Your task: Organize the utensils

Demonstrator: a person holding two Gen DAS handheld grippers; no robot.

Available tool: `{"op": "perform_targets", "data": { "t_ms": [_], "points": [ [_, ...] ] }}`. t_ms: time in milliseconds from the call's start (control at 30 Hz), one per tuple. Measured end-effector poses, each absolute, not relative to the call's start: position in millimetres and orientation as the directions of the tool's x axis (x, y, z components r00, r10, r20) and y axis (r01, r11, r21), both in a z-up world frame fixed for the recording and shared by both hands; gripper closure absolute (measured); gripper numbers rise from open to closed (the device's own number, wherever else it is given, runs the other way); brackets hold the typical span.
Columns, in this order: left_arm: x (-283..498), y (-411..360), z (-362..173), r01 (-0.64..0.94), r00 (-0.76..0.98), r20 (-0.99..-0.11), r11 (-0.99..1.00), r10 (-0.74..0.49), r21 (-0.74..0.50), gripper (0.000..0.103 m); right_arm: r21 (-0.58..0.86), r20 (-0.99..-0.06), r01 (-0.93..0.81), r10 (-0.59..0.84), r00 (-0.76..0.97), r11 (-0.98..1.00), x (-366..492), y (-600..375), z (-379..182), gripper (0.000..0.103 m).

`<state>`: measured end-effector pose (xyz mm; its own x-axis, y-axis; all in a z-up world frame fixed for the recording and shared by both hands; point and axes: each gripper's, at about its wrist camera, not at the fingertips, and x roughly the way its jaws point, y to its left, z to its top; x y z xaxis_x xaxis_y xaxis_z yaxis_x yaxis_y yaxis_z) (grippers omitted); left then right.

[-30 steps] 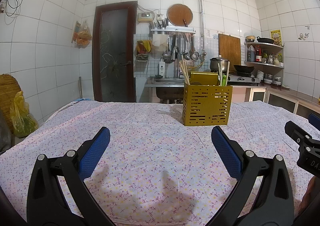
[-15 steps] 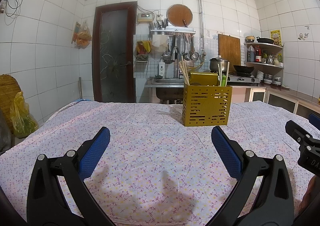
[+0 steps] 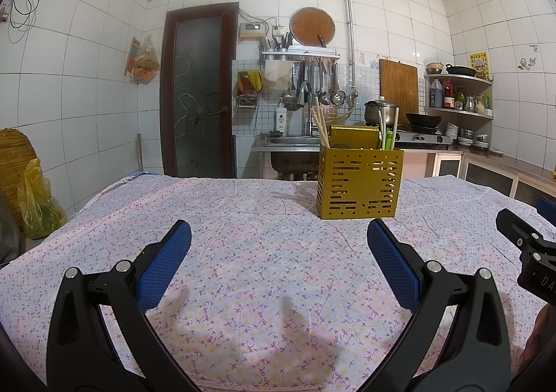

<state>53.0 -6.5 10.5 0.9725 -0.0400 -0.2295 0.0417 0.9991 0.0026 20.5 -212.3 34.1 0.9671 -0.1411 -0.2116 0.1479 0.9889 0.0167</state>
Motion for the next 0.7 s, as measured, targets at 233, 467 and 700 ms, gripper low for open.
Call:
{"op": "perform_targets", "data": {
  "t_ms": [233, 467, 700],
  "points": [
    [51.9, -6.7, 11.4, 0.043, 0.973, -0.225, 0.999, -0.041, 0.003, 0.005, 0.016, -0.211, 0.148, -0.141, 0.967, 0.989, 20.1, -212.5, 34.6, 0.005],
    [51.6, -7.7, 12.2, 0.042, 0.973, -0.227, 0.999, -0.041, 0.0, 0.005, 0.017, -0.211, 0.148, -0.141, 0.967, 0.989, 20.0, -212.6, 34.1, 0.004],
    [51.8, -7.1, 12.1, 0.041, 0.973, -0.227, 0.999, -0.039, 0.0, 0.005, 0.017, -0.211, 0.148, -0.141, 0.967, 0.989, 20.0, -212.3, 33.6, 0.005]
  ]
}}
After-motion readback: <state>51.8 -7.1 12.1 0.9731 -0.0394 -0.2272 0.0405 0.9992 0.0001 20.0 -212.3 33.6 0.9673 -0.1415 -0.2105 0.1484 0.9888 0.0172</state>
